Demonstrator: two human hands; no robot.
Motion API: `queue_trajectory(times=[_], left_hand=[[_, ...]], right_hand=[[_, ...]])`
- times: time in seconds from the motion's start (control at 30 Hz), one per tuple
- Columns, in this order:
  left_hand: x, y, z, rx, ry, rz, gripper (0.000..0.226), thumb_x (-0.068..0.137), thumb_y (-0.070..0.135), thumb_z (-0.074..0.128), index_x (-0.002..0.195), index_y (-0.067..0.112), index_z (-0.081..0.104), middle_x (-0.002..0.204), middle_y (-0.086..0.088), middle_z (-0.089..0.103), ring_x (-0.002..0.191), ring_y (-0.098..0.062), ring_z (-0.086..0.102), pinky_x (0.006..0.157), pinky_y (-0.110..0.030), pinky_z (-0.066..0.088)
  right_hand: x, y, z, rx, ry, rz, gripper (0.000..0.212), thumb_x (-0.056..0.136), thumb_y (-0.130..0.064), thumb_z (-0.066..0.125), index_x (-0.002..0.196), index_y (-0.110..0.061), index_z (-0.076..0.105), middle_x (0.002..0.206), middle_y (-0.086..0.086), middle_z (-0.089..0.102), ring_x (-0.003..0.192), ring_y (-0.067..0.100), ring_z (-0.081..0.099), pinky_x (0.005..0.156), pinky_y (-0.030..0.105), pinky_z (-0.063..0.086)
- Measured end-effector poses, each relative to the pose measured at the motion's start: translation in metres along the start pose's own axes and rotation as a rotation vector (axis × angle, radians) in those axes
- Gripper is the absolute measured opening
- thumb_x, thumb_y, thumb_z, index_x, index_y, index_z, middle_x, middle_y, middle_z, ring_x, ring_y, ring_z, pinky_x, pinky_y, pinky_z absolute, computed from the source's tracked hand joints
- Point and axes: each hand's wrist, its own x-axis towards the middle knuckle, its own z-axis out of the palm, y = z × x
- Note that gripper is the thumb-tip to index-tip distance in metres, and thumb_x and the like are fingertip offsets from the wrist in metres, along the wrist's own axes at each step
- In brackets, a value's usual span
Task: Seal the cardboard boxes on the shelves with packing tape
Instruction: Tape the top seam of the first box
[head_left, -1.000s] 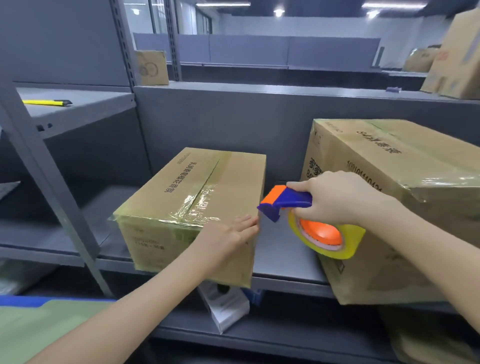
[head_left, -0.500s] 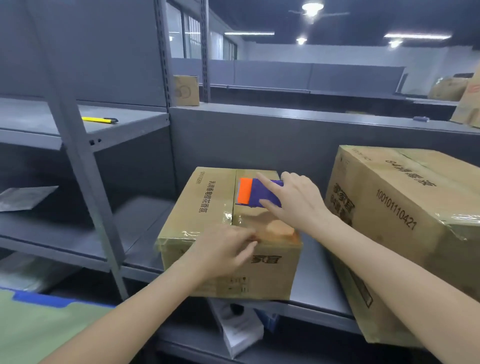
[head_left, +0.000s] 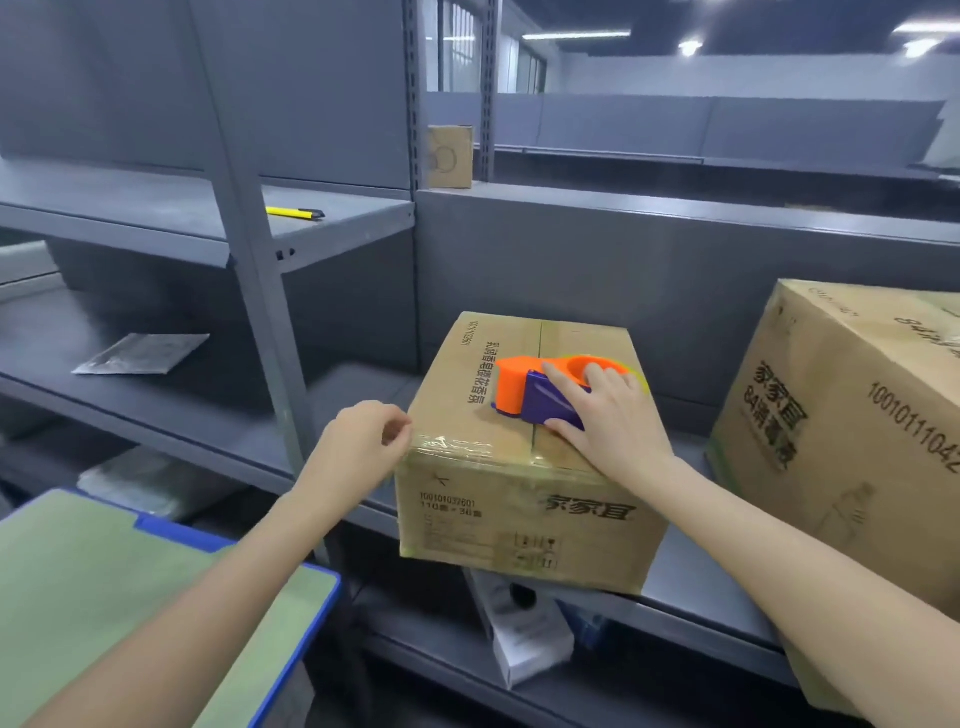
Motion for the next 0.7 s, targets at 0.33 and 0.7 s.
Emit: queue_trajectory(times=[0.33,0.7], left_hand=[[0.009,-0.008,-0.008,-0.042,-0.229,-0.275,0.042,0.09,0.041,0.055,0.056,0.014,0.056,0.058,0.002,0.06,0.053,-0.008,0.051,0.049,-0.018,0.035],[0.004,-0.01,-0.007,-0.36,-0.286,-0.347,0.03,0.086,0.033,0.064,0.073,0.008,0.074,0.058,0.001,0.068,0.045,0.001,0.055,0.049,-0.01,0.039]], right_hand=[[0.011,-0.046,-0.012,0.229,0.059,-0.375,0.04,0.095,-0.027,0.05,0.134,-0.018,0.051,0.136,0.01,0.05,0.135,0.027,0.035,0.111,0.041,0.031],[0.046,-0.088,0.018,0.534,-0.441,-0.49,0.044,0.101,-0.04,0.03,0.144,-0.031,0.034,0.152,-0.014,0.026,0.143,0.02,0.015,0.114,0.045,0.019]])
